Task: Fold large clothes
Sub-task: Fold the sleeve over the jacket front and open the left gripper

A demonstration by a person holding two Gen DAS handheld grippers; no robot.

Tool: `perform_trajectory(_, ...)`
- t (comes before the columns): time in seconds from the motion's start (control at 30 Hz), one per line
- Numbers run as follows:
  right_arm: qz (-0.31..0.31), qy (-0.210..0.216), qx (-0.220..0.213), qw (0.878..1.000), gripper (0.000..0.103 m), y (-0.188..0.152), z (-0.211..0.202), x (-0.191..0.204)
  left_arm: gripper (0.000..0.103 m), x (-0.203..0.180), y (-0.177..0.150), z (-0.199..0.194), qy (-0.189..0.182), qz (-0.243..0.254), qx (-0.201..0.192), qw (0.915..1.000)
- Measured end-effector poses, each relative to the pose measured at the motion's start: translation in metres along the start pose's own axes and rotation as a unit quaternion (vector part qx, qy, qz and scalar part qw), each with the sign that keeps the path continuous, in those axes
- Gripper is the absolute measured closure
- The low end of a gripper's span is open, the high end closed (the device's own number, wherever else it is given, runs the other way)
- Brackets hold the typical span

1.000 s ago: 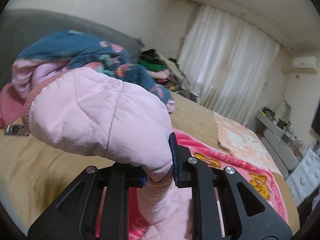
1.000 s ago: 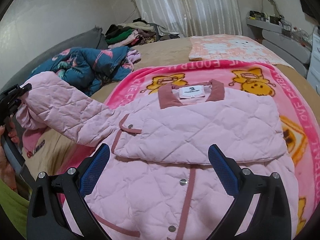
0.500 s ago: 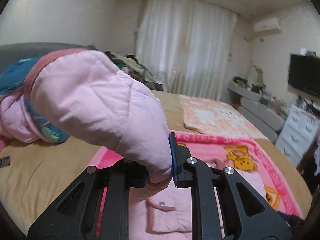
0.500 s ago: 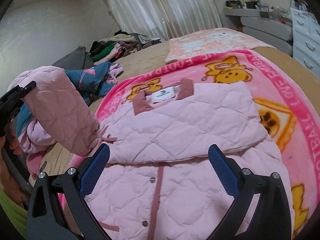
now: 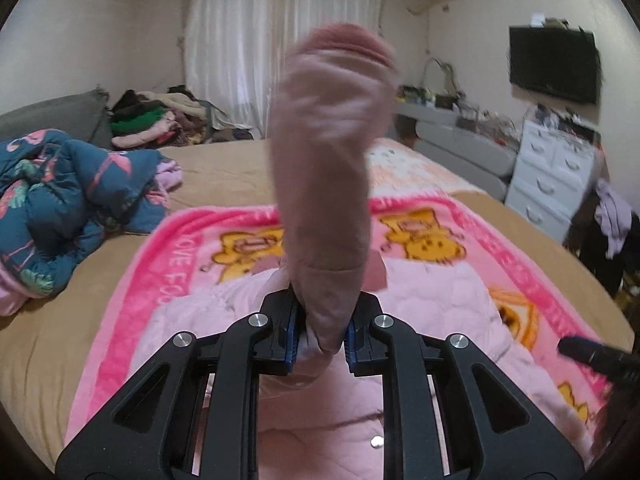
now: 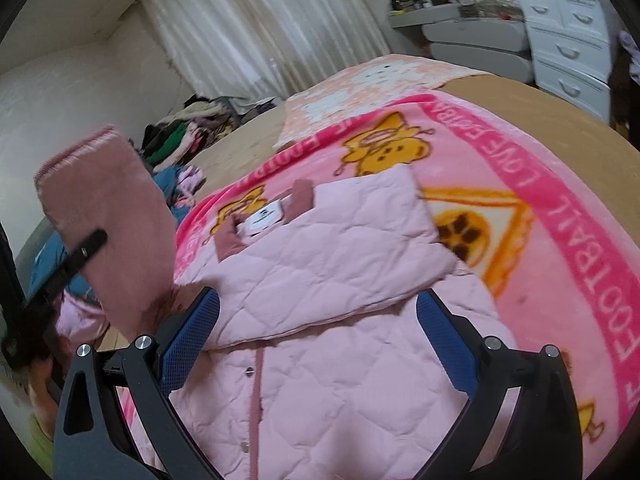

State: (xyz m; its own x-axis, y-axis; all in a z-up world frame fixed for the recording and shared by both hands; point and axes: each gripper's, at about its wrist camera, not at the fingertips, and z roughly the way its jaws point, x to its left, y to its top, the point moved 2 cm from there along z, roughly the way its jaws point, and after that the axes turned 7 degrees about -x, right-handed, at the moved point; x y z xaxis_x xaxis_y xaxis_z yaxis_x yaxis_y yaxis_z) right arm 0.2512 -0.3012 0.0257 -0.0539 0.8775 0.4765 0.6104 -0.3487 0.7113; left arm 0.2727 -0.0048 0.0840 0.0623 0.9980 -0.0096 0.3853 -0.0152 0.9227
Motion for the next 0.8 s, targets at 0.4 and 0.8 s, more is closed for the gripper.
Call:
perform_trajectory(0.4,0.048,-0.025,-0.01,0.998,0.005,0.004,-0.009,-0.043,0.09,-0.053,-0.06,0.038,-0.015,0.076,0.085,0.9934)
perform_trajectory(0.8,0.058,-0.035,0.002,0.998,0.005,-0.004,-0.003,-0.048,0.031,-0.093,-0.117,0.053,-0.042,0.162,0.162,0.9724)
